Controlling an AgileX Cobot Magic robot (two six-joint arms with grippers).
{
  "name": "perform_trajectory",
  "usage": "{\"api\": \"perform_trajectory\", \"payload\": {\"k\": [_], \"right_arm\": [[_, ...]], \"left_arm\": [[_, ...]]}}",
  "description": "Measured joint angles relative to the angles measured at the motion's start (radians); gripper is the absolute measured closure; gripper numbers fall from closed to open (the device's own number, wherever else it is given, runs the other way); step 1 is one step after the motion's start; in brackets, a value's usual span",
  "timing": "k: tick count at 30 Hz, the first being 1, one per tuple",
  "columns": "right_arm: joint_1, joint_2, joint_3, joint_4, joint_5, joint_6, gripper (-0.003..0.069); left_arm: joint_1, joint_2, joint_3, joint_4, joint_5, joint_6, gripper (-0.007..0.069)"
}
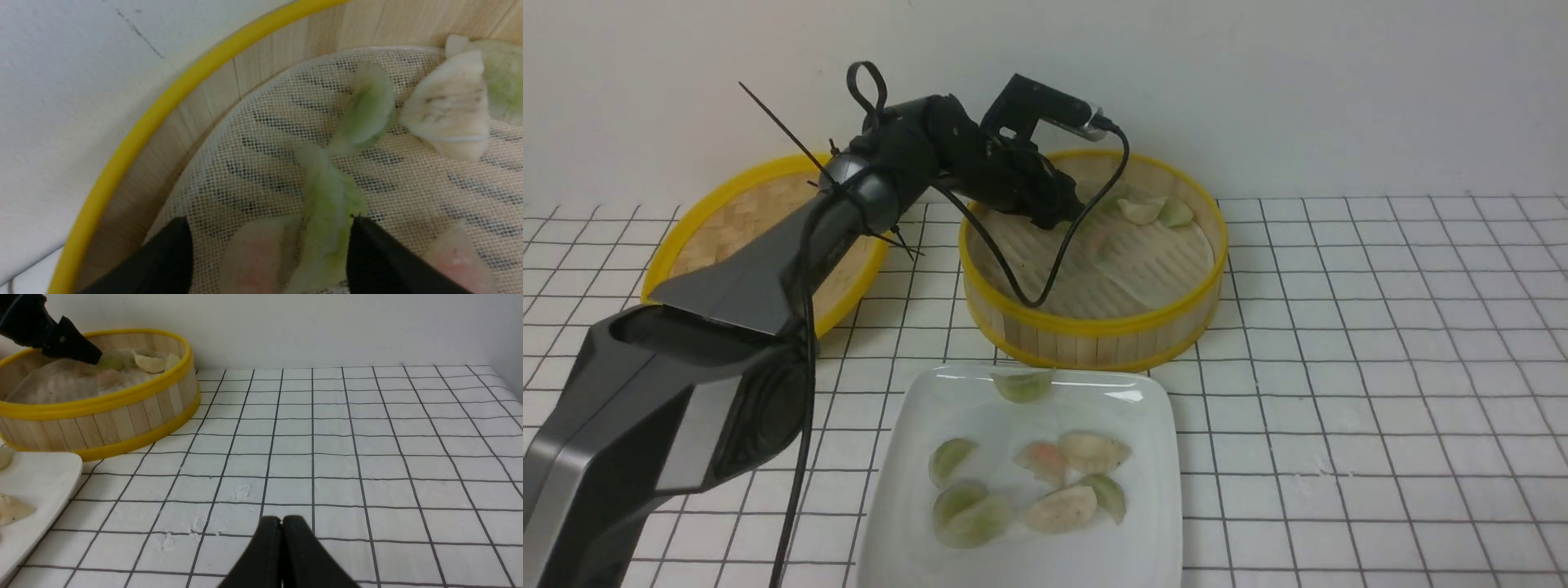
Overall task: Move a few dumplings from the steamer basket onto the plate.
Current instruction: Use the left arm to grab a dumpling from the steamer
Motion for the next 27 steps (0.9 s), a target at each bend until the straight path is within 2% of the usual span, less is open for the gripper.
{"api": "perform_trajectory", "payload": {"k": [4, 7, 12, 14, 15, 16, 21, 27], "right_arm": [[0.0, 0.0, 0.0, 0.0, 0.0, 0.0, 0.0673], [0.0, 0.0, 0.0, 0.0, 0.0, 0.0, 0.0673], [0.0, 0.0, 0.0, 0.0, 0.0, 0.0, 0.0673], [0.0, 0.0, 0.0, 0.0, 0.0, 0.0, 0.0673], [0.0, 0.0, 0.0, 0.0, 0.0, 0.0, 0.0673], [0.0, 0.0, 0.0, 0.0, 0.0, 0.0, 0.0673], [0.0, 0.0, 0.0, 0.0, 0.0, 0.0, 0.0673], [0.0, 0.0, 0.0, 0.0, 0.0, 0.0, 0.0673]], "left_arm": [[0.0, 0.027, -0.002, -0.014, -0.014, 0.0, 0.0182], [0.0, 0.036, -0.011, -0.019, -0.022, 0.0, 0.0254], [-0.002, 0.014, -0.011, 0.02, 0.019, 0.0, 0.0265], [-0.001, -0.019, -0.011, 0.043, 0.08, -0.009, 0.0358], [0.0, -0.039, -0.01, 0.049, 0.12, -0.011, 0.0461], [0.002, -0.057, -0.01, 0.051, 0.146, -0.012, 0.0498], [0.002, -0.181, -0.01, 0.054, 0.284, -0.022, 0.0501], [0.002, -0.36, -0.016, 0.054, 0.564, -0.086, 0.0501]]}}
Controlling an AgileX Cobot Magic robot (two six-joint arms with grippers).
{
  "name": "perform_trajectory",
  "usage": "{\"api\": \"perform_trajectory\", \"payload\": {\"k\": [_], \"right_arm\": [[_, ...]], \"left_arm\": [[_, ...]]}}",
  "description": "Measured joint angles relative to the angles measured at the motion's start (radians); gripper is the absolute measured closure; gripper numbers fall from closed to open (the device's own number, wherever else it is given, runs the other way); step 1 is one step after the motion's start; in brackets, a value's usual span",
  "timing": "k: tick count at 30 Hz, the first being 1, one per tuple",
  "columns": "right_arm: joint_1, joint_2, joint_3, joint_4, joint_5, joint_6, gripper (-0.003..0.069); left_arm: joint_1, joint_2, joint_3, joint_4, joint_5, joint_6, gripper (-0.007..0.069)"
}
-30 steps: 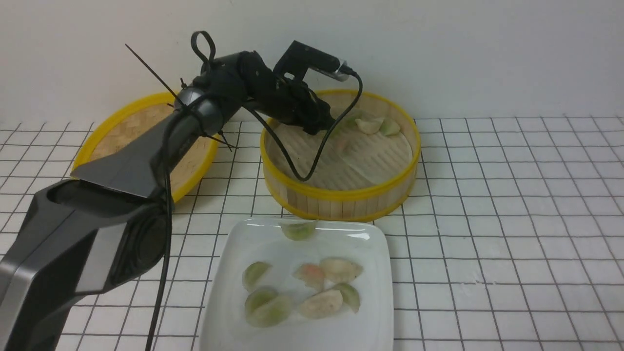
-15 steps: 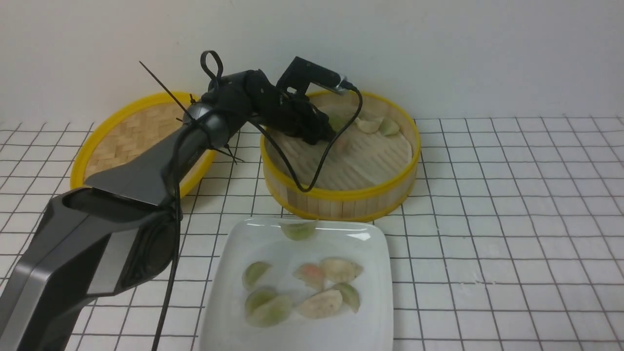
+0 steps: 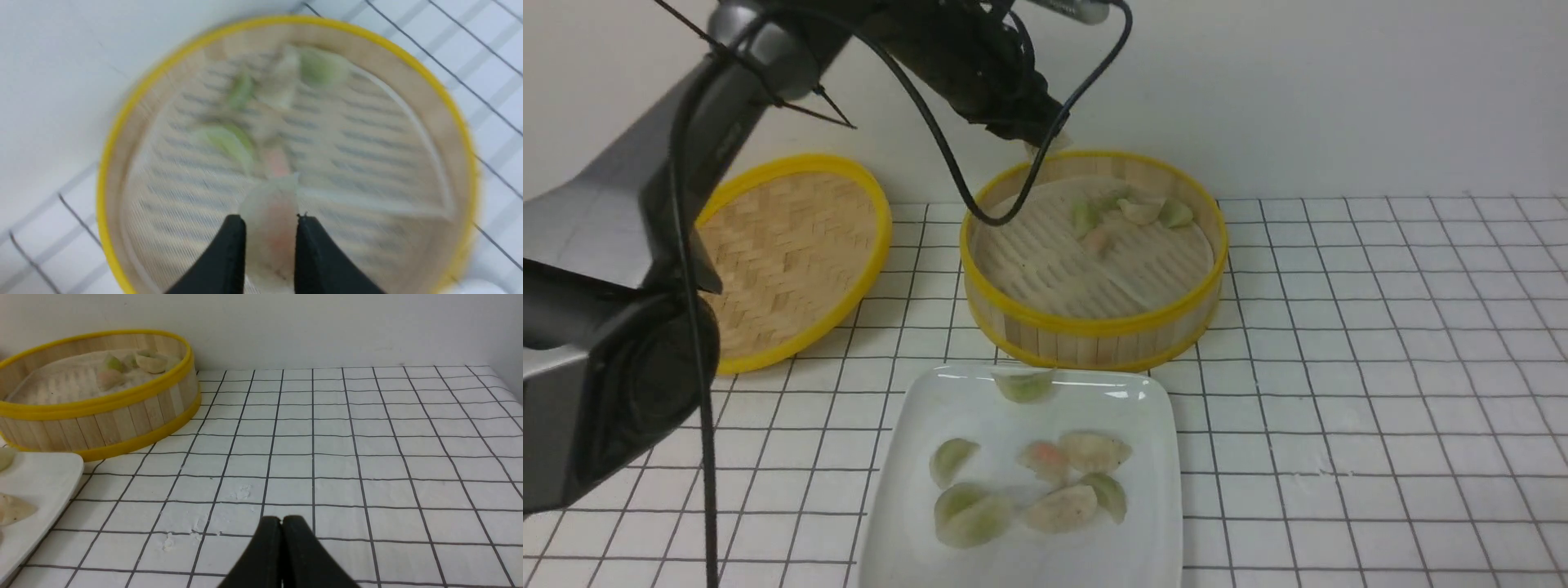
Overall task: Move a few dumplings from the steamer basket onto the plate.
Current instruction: Use the left arm to put the dumpling into the plate
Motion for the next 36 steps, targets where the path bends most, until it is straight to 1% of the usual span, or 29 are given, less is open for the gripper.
{"api": "perform_trajectory", "payload": {"k": [1, 3, 4, 7, 8, 10, 11, 13, 15, 17, 19, 21, 22, 23, 26, 28, 29, 31, 33, 34, 35, 36], "right_arm": [[0.0, 0.0, 0.0, 0.0, 0.0, 0.0, 0.0673], [0.0, 0.0, 0.0, 0.0, 0.001, 0.0, 0.0673], [0.0, 0.0, 0.0, 0.0, 0.001, 0.0, 0.0673], [0.0, 0.0, 0.0, 0.0, 0.001, 0.0, 0.0673], [0.0, 0.0, 0.0, 0.0, 0.001, 0.0, 0.0673], [0.0, 0.0, 0.0, 0.0, 0.001, 0.0, 0.0673], [0.0, 0.0, 0.0, 0.0, 0.001, 0.0, 0.0673], [0.0, 0.0, 0.0, 0.0, 0.001, 0.0, 0.0673], [0.0, 0.0, 0.0, 0.0, 0.001, 0.0, 0.0673], [0.0, 0.0, 0.0, 0.0, 0.001, 0.0, 0.0673], [0.0, 0.0, 0.0, 0.0, 0.002, 0.0, 0.0673], [0.0, 0.0, 0.0, 0.0, 0.002, 0.0, 0.0673], [0.0, 0.0, 0.0, 0.0, 0.002, 0.0, 0.0673], [0.0, 0.0, 0.0, 0.0, 0.002, 0.0, 0.0673], [0.0, 0.0, 0.0, 0.0, 0.002, 0.0, 0.0673], [0.0, 0.0, -0.001, 0.0, 0.002, 0.0, 0.0673], [0.0, 0.0, -0.001, 0.0, 0.002, 0.0, 0.0673], [0.0, 0.0, -0.001, 0.0, 0.002, 0.0, 0.0673], [0.0, 0.0, -0.001, 0.0, 0.002, 0.0, 0.0673], [0.0, 0.0, -0.001, 0.0, 0.002, 0.0, 0.0673], [0.0, 0.0, -0.001, 0.0, 0.002, 0.0, 0.0673], [0.0, 0.0, -0.001, 0.0, 0.002, 0.0, 0.0673]], "left_arm": [[0.0, -0.004, 0.003, 0.001, 0.0, 0.0, 0.0501], [0.0, -0.089, 0.062, 0.027, 0.03, -0.077, 0.0501], [0.0, -0.104, 0.078, 0.034, 0.03, -0.082, 0.0501], [0.0, -0.206, 0.219, 0.064, 0.031, -0.132, 0.0501], [0.0, -0.296, 0.336, 0.071, 0.03, -0.146, 0.0501], [0.0, -0.375, 0.483, 0.07, 0.031, -0.146, 0.0501], [0.0, -0.457, 0.61, 0.058, 0.031, -0.144, 0.0501], [0.0, -0.544, 0.804, 0.016, 0.036, -0.133, 0.0501], [0.0, -0.569, 0.921, -0.013, 0.036, -0.117, 0.0501], [0.0, -0.572, 0.999, -0.03, 0.029, -0.097, 0.0518], [0.0, -0.558, 1.074, -0.035, -0.029, -0.081, 0.0505], [0.0, -0.544, 1.099, -0.035, -0.074, -0.074, 0.0463], [0.0, -0.528, 1.105, -0.039, -0.11, -0.066, 0.0402], [0.0, -0.52, 1.107, -0.042, -0.127, -0.063, 0.0372], [0.0, -0.491, 1.107, -0.064, -0.222, -0.055, 0.0221], [0.0, -0.474, 1.093, -0.086, -0.298, -0.054, 0.0153], [0.0, -0.463, 1.077, -0.096, -0.325, -0.054, 0.0135], [0.0, -0.437, 1.007, -0.108, -0.349, -0.055, 0.0128], [0.0, -0.389, 0.895, -0.112, -0.348, -0.055, 0.0145], [0.0, -0.383, 0.895, -0.112, -0.348, -0.055, 0.0151], [0.0, -0.328, 0.771, -0.116, -0.338, -0.055, 0.0173], [0.0, -0.288, 0.712, -0.118, -0.324, -0.055, 0.0189]]}}
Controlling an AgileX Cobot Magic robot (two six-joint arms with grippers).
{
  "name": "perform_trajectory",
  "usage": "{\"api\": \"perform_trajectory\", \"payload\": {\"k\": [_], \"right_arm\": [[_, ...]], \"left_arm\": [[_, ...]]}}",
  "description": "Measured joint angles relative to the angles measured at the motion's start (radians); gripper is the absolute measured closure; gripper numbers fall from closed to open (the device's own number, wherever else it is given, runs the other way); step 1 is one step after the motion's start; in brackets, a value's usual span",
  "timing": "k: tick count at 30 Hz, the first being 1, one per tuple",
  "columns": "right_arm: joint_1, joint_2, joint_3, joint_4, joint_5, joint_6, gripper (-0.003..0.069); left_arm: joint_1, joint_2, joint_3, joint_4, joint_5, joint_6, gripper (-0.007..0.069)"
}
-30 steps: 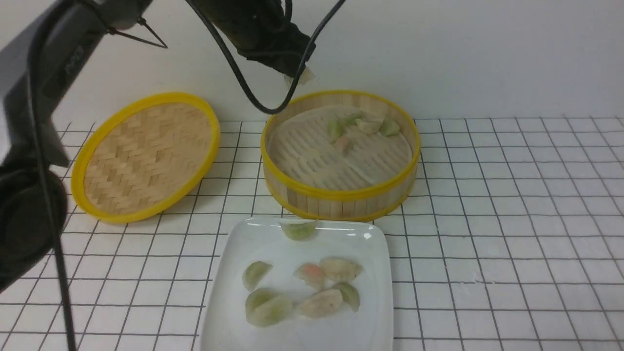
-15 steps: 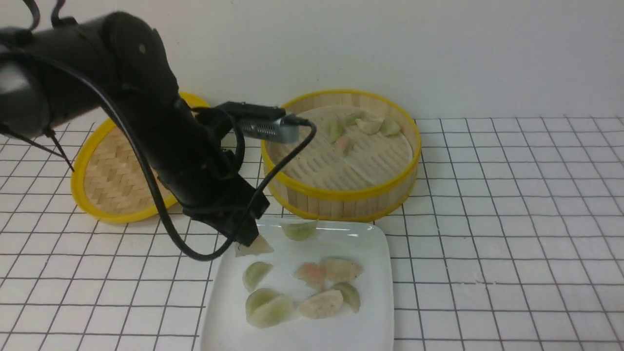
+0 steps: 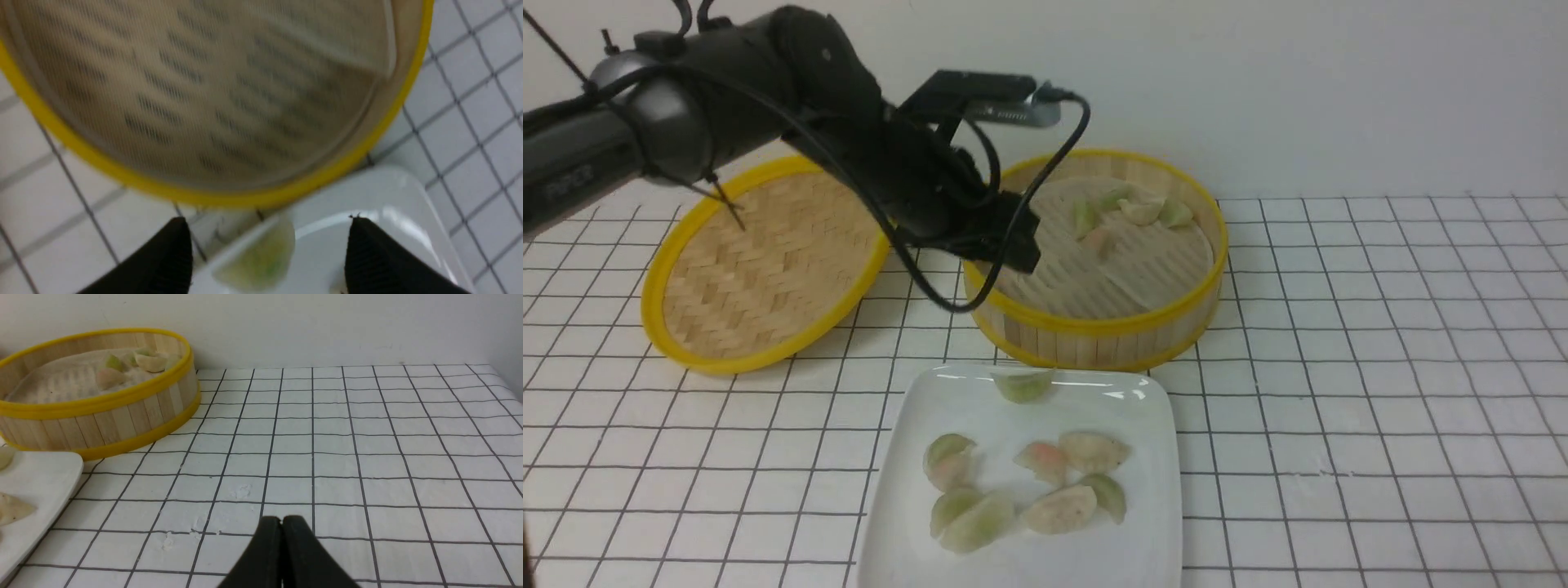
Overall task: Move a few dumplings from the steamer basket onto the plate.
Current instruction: Use the right arm to grab a dumpling from inside the steamer
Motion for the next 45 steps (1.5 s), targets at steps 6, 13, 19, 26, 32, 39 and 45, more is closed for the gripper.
{"api": "perform_trajectory", "payload": {"k": [6, 13, 19, 26, 32, 39, 45], "right_arm": [[0.0, 0.0, 0.0, 0.0, 0.001, 0.0, 0.0673], [0.0, 0.0, 0.0, 0.0, 0.001, 0.0, 0.0673], [0.0, 0.0, 0.0, 0.0, 0.001, 0.0, 0.0673], [0.0, 0.0, 0.0, 0.0, 0.001, 0.0, 0.0673], [0.0, 0.0, 0.0, 0.0, 0.001, 0.0, 0.0673], [0.0, 0.0, 0.0, 0.0, 0.001, 0.0, 0.0673], [0.0, 0.0, 0.0, 0.0, 0.001, 0.0, 0.0673]], "left_arm": [[0.0, 0.276, -0.421, -0.002, 0.084, 0.0, 0.023], [0.0, 0.584, -0.804, -0.004, 0.116, 0.017, 0.0231], [0.0, 0.713, -0.924, -0.004, 0.096, 0.064, 0.0231], [0.0, 0.74, -0.937, -0.018, 0.082, 0.073, 0.0231], [0.0, 0.734, -0.938, -0.022, 0.116, 0.09, 0.0231], [0.0, 0.725, -0.941, -0.026, 0.174, 0.094, 0.0232], [0.0, 0.725, -0.941, -0.04, 0.185, 0.195, 0.0232]]}}
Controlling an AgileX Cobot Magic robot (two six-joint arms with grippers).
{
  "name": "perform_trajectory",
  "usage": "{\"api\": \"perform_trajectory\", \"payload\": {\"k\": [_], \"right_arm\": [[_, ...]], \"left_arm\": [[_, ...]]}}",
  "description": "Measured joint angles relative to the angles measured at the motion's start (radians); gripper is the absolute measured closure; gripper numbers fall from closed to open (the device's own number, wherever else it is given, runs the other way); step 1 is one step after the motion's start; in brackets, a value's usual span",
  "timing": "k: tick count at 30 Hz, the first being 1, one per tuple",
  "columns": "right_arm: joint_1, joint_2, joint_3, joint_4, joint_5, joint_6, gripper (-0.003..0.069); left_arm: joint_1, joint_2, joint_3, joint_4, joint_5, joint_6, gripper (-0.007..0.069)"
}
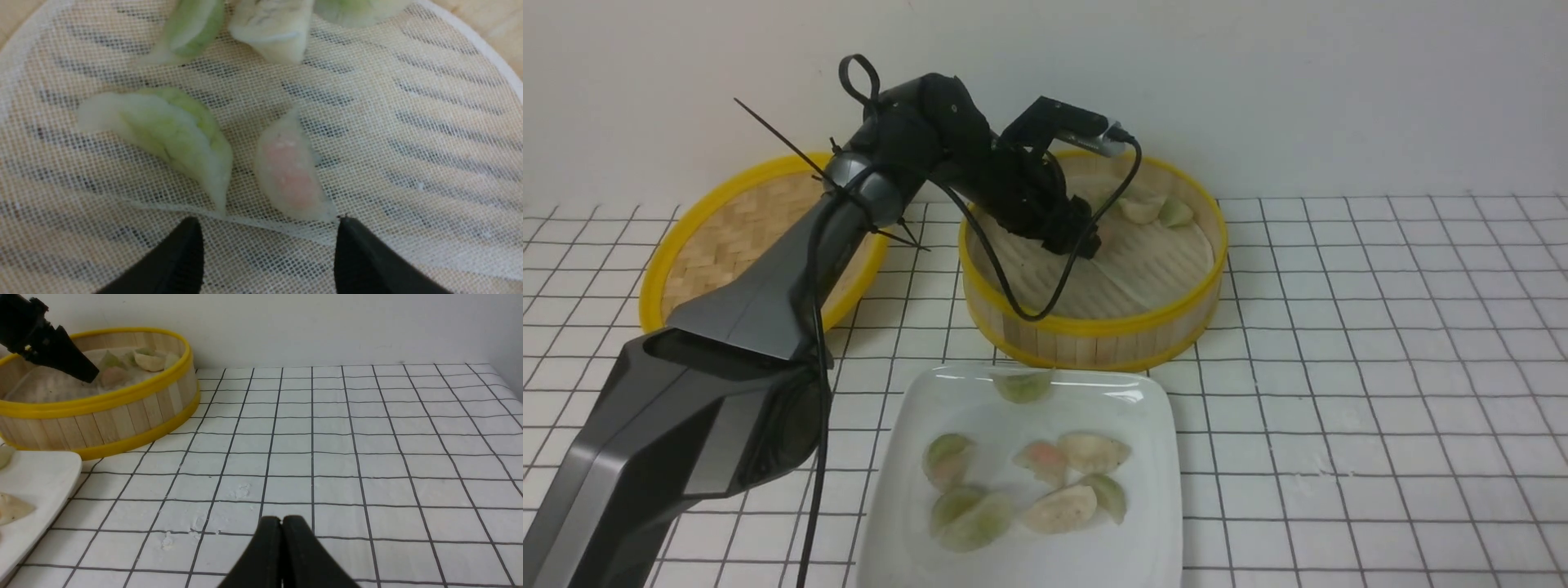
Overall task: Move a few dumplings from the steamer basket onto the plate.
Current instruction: Use the right arm to grab a dumpling from inside the steamer
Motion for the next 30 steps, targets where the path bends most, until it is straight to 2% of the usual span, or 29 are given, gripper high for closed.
{"api": "perform_trajectory", "payload": {"k": [3, 5, 8, 15, 23, 27, 29, 30], "right_arm": [[0.0, 0.0, 0.0, 0.0, 0.0, 0.0, 0.0673], [0.0, 0.0, 0.0, 0.0, 0.0, 0.0, 0.0673], [0.0, 0.0, 0.0, 0.0, 0.0, 0.0, 0.0673], [0.0, 0.0, 0.0, 0.0, 0.0, -0.002, 0.0673], [0.0, 0.0, 0.0, 0.0, 0.0, -0.002, 0.0673], [0.0, 0.0, 0.0, 0.0, 0.0, -0.002, 0.0673], [0.0, 0.0, 0.0, 0.0, 0.0, -0.003, 0.0673], [0.0, 0.0, 0.0, 0.0, 0.0, -0.003, 0.0673]], "left_arm": [[0.0, 0.0, 0.0, -0.026, 0.0, 0.078, 0.0232], [0.0, 0.007, 0.0, -0.079, 0.0, 0.186, 0.0232], [0.0, 0.024, 0.0, -0.133, -0.001, 0.282, 0.0232], [0.0, 0.043, 0.0, -0.206, -0.021, 0.35, 0.0274], [0.0, 0.058, 0.0, -0.246, -0.025, 0.422, 0.028], [0.005, 0.062, 0.0, -0.243, -0.002, 0.415, 0.0393], [0.009, 0.061, -0.001, -0.243, 0.03, 0.389, 0.0531], [0.01, 0.059, -0.001, -0.243, 0.033, 0.377, 0.0558]]}}
